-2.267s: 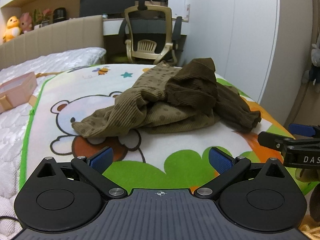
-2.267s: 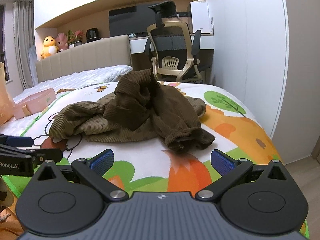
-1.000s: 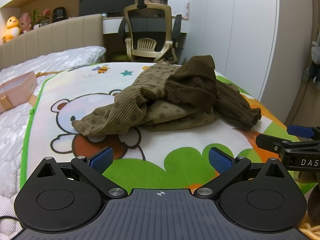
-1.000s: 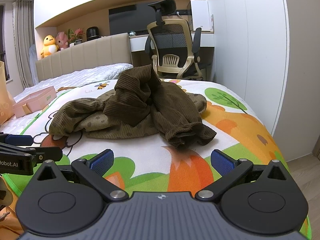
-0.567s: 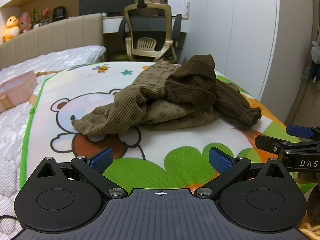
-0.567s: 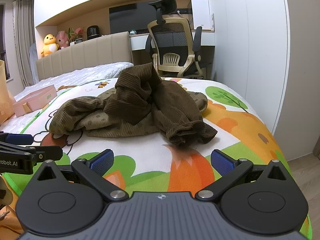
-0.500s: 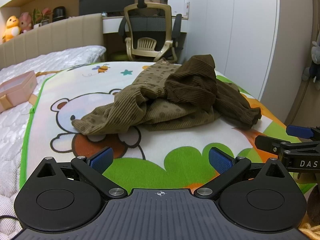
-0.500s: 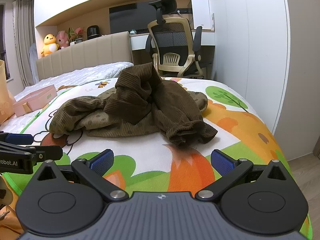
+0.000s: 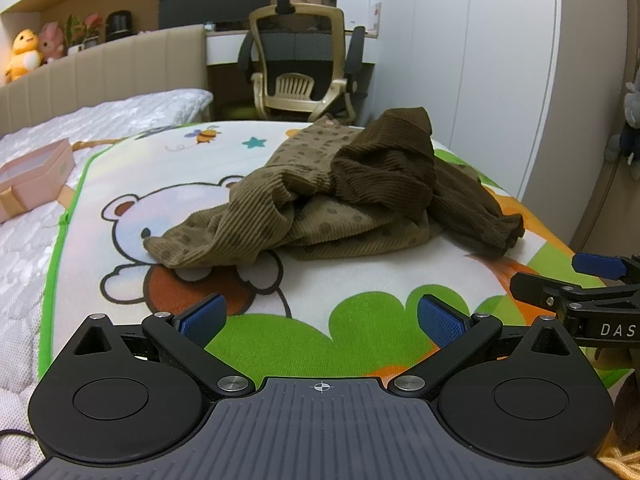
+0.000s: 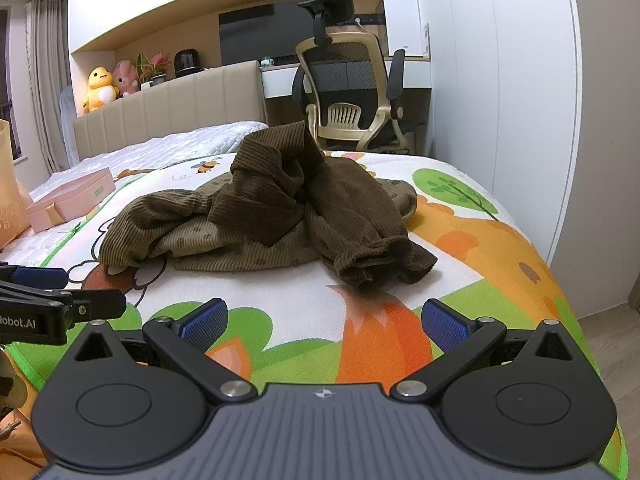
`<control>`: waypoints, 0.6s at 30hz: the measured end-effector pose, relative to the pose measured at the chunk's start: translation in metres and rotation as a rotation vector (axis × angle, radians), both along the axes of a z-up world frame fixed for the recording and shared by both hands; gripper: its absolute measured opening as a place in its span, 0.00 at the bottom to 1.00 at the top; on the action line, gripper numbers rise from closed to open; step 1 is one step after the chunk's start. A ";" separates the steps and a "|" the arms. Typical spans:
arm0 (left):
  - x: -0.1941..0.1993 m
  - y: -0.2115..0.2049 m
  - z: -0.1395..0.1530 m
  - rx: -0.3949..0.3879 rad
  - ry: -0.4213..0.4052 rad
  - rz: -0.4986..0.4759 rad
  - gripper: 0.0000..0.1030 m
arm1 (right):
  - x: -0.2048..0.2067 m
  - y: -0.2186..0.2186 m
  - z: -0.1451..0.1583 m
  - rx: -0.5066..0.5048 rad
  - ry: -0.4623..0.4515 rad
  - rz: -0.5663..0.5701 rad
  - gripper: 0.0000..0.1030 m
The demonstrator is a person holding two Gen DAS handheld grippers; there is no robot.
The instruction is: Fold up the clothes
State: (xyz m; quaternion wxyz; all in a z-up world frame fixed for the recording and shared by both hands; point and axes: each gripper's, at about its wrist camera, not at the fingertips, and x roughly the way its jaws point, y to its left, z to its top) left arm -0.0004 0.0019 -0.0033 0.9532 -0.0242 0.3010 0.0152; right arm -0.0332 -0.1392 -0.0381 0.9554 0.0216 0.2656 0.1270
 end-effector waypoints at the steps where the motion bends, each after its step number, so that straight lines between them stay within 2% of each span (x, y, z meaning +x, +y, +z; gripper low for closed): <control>1: 0.000 0.000 0.000 -0.001 0.000 0.001 1.00 | 0.001 0.000 -0.001 0.003 0.006 0.002 1.00; 5: 0.003 0.002 0.005 0.007 -0.021 -0.010 1.00 | 0.011 -0.007 -0.004 0.031 0.056 0.008 1.00; 10: 0.023 -0.003 0.015 0.044 -0.042 -0.096 1.00 | 0.028 -0.023 -0.020 0.145 0.202 0.010 1.00; 18: 0.072 -0.008 0.020 0.041 -0.043 -0.195 1.00 | 0.035 -0.025 -0.018 0.132 0.255 0.058 1.00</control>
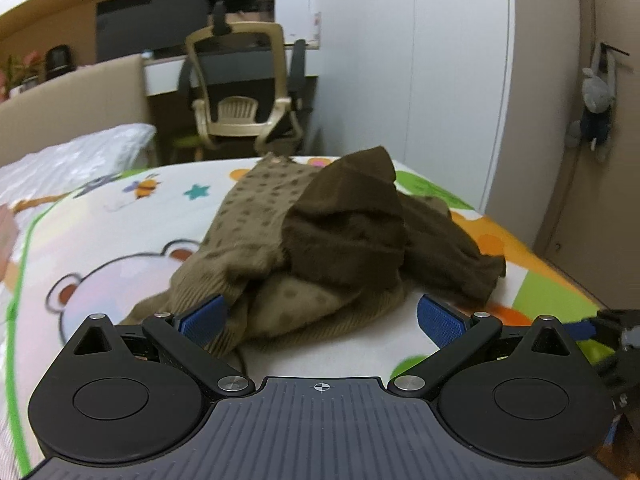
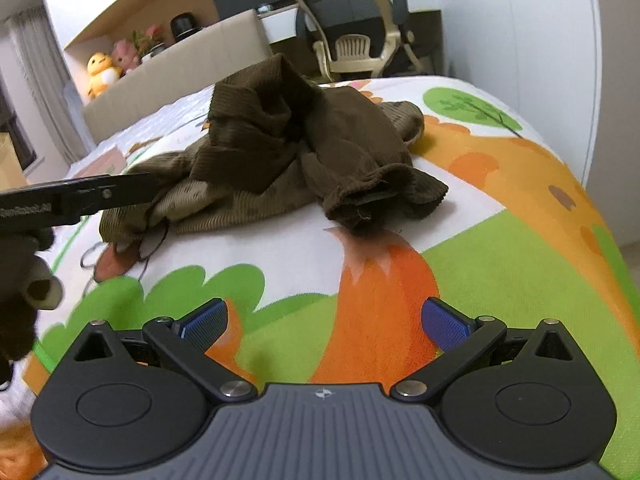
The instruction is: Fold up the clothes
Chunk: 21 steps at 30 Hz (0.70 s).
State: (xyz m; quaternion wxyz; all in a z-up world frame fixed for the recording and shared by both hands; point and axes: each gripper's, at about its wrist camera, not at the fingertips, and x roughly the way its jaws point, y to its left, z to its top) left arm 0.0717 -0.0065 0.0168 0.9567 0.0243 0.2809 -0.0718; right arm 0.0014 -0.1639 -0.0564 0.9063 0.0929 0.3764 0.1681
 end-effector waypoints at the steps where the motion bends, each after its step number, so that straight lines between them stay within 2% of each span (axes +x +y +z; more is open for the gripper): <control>1: 0.005 0.001 0.000 0.001 -0.002 -0.007 1.00 | 0.002 0.000 0.001 0.005 0.013 -0.002 1.00; 4: 0.019 0.004 0.001 0.002 -0.007 -0.029 1.00 | 0.014 0.002 0.005 -0.025 0.035 0.058 1.00; 6: 0.027 0.008 0.002 0.007 -0.013 -0.044 1.00 | 0.026 -0.001 0.011 -0.009 0.028 0.071 1.00; 11: 0.039 0.019 0.002 0.042 -0.054 -0.110 1.00 | 0.075 -0.011 0.048 -0.034 -0.150 -0.003 1.00; 16: 0.060 0.033 -0.014 0.135 -0.030 -0.116 1.00 | 0.139 -0.002 0.054 -0.041 -0.197 -0.061 1.00; 18: 0.072 0.048 -0.019 0.116 -0.008 -0.084 1.00 | 0.164 0.007 0.049 -0.010 -0.183 -0.053 0.98; 21: 0.087 0.071 -0.026 -0.028 0.061 -0.084 1.00 | 0.195 0.023 0.035 0.106 -0.137 -0.009 0.90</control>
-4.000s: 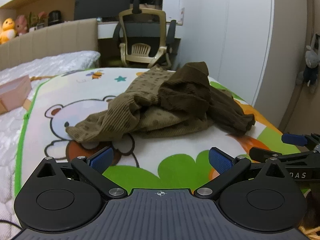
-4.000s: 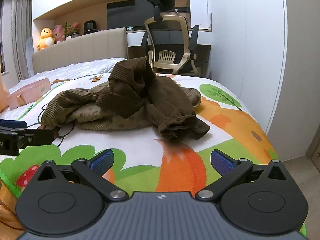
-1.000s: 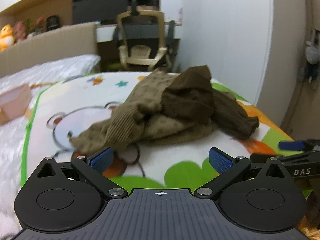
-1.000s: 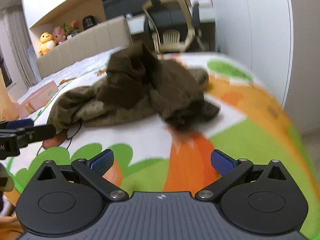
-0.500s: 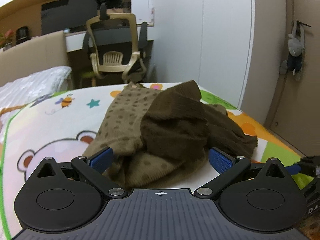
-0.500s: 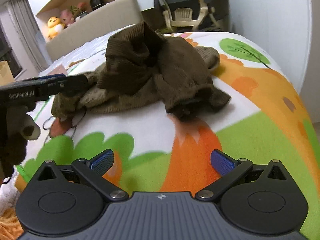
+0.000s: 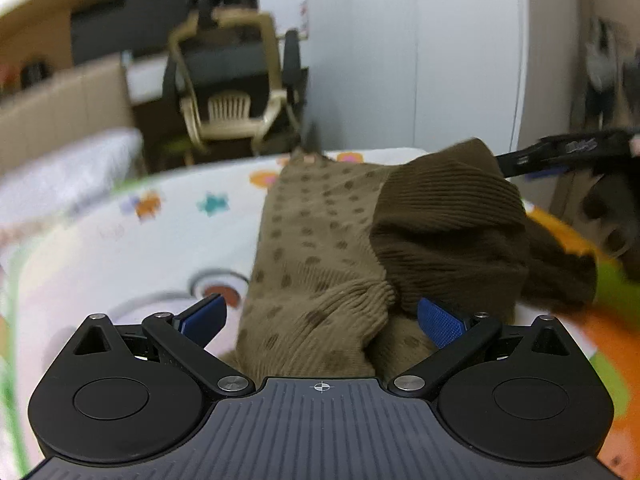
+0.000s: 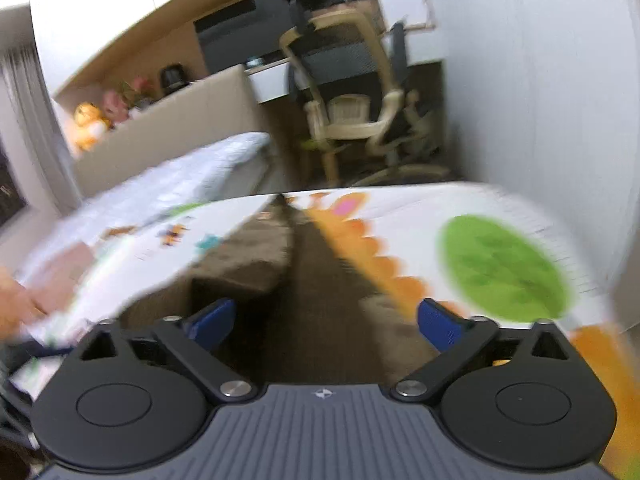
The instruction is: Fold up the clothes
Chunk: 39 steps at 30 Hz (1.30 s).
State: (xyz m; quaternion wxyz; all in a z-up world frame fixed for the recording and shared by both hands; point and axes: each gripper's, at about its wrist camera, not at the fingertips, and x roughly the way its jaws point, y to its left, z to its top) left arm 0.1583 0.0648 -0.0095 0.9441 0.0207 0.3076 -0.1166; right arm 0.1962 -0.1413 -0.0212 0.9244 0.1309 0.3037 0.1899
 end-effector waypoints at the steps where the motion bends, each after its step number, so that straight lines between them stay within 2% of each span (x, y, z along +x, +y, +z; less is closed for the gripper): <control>1: 0.005 0.005 -0.004 -0.063 0.039 -0.023 1.00 | 0.008 0.006 -0.006 0.036 0.024 0.029 0.90; 3: 0.012 0.010 -0.013 -0.153 0.105 -0.060 1.00 | 0.020 0.021 -0.019 0.084 0.096 0.094 0.90; 5: 0.014 0.008 -0.019 -0.170 0.131 -0.076 1.00 | 0.022 0.032 -0.032 0.097 0.156 0.150 0.91; 9: 0.000 -0.002 -0.022 -0.158 0.130 -0.108 1.00 | 0.001 0.038 -0.035 0.042 0.162 0.194 0.92; 15: -0.048 -0.025 -0.024 -0.122 0.136 -0.208 1.00 | -0.068 0.009 -0.034 0.094 0.225 0.222 0.92; 18: -0.082 -0.033 -0.023 -0.145 0.156 -0.253 1.00 | -0.113 -0.002 -0.036 0.132 0.224 0.234 0.92; 21: -0.103 -0.033 -0.025 -0.179 0.163 -0.229 1.00 | -0.139 -0.012 -0.040 0.171 0.195 0.213 0.93; 27: -0.106 -0.035 -0.026 -0.197 0.173 -0.114 1.00 | -0.138 -0.014 -0.045 0.248 0.176 0.157 1.00; 30: -0.105 -0.040 -0.024 -0.181 0.177 -0.080 1.00 | -0.141 -0.014 -0.045 0.234 0.162 0.148 1.00; 34: -0.122 -0.047 -0.016 -0.093 0.136 -0.084 1.00 | -0.148 -0.025 -0.037 0.236 0.122 0.118 1.00; 35: -0.129 -0.048 -0.010 -0.063 0.110 -0.090 1.00 | -0.150 -0.032 -0.033 0.244 0.102 0.102 1.00; 39: -0.169 -0.060 0.030 0.073 -0.086 -0.158 1.00 | -0.160 -0.064 -0.012 0.256 -0.022 0.017 1.00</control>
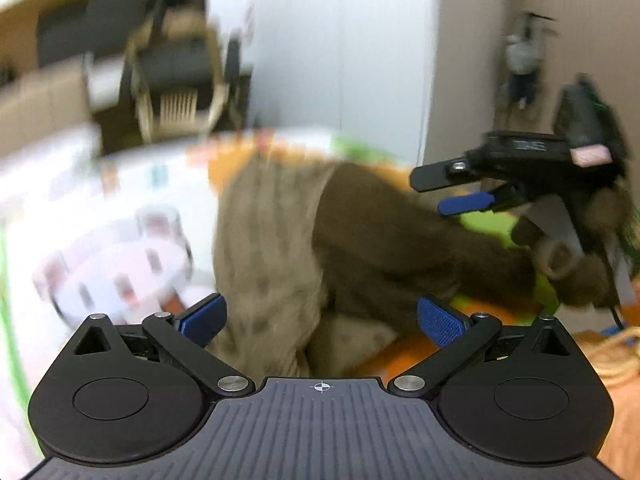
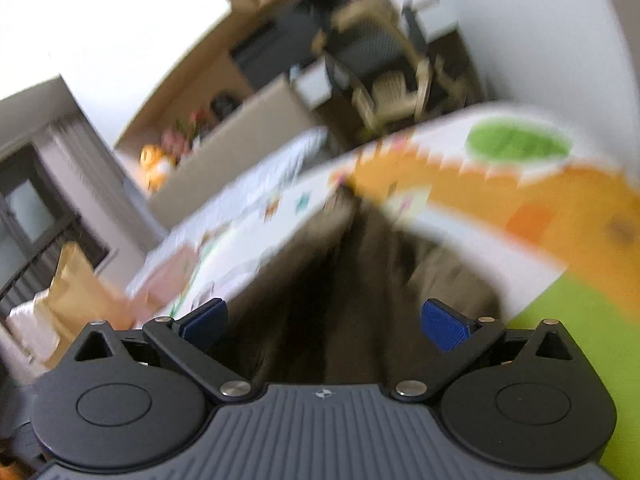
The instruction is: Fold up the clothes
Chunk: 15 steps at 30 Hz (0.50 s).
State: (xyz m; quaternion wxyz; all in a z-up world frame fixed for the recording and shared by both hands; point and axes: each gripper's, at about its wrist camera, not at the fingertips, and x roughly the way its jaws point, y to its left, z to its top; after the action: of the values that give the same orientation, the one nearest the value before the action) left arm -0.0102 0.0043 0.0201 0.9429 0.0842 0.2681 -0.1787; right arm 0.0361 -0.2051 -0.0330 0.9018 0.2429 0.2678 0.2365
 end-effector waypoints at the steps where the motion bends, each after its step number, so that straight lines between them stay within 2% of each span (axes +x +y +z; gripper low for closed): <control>1: -0.001 -0.007 0.005 0.003 -0.007 -0.030 1.00 | -0.001 -0.007 0.004 0.006 -0.017 -0.023 1.00; 4: -0.003 -0.028 0.018 0.012 -0.017 -0.116 1.00 | -0.002 -0.020 0.008 0.022 -0.036 -0.071 1.00; 6: 0.015 -0.045 0.007 0.009 0.045 -0.144 1.00 | -0.005 -0.021 0.007 0.017 -0.040 -0.079 1.00; 8: 0.036 -0.061 -0.009 0.039 0.085 -0.139 1.00 | -0.008 -0.018 0.005 -0.017 -0.048 -0.084 1.00; 10: 0.053 -0.071 -0.022 0.080 0.091 -0.121 0.93 | -0.012 -0.015 0.002 -0.078 -0.066 -0.095 1.00; 11: 0.059 -0.073 -0.026 0.099 0.089 -0.114 0.66 | -0.013 -0.013 0.002 -0.113 -0.078 -0.103 1.00; 12: 0.064 -0.073 -0.028 0.106 0.090 -0.110 0.54 | -0.014 -0.011 0.002 -0.145 -0.089 -0.109 1.00; 13: 0.070 -0.068 -0.027 0.085 0.099 -0.113 0.54 | -0.012 -0.010 0.003 -0.168 -0.095 -0.112 1.00; 14: 0.075 -0.062 -0.026 0.062 0.105 -0.116 0.49 | -0.010 -0.009 0.004 -0.186 -0.098 -0.113 1.00; 15: 0.078 -0.054 -0.022 0.036 0.100 -0.115 0.38 | -0.007 -0.007 0.004 -0.204 -0.097 -0.110 1.00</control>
State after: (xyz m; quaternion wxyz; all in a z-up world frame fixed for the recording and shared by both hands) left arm 0.0682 -0.0497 -0.0019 0.9148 0.1072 0.3128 -0.2319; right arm 0.0294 -0.2124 -0.0285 0.9453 0.1525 0.2328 0.1699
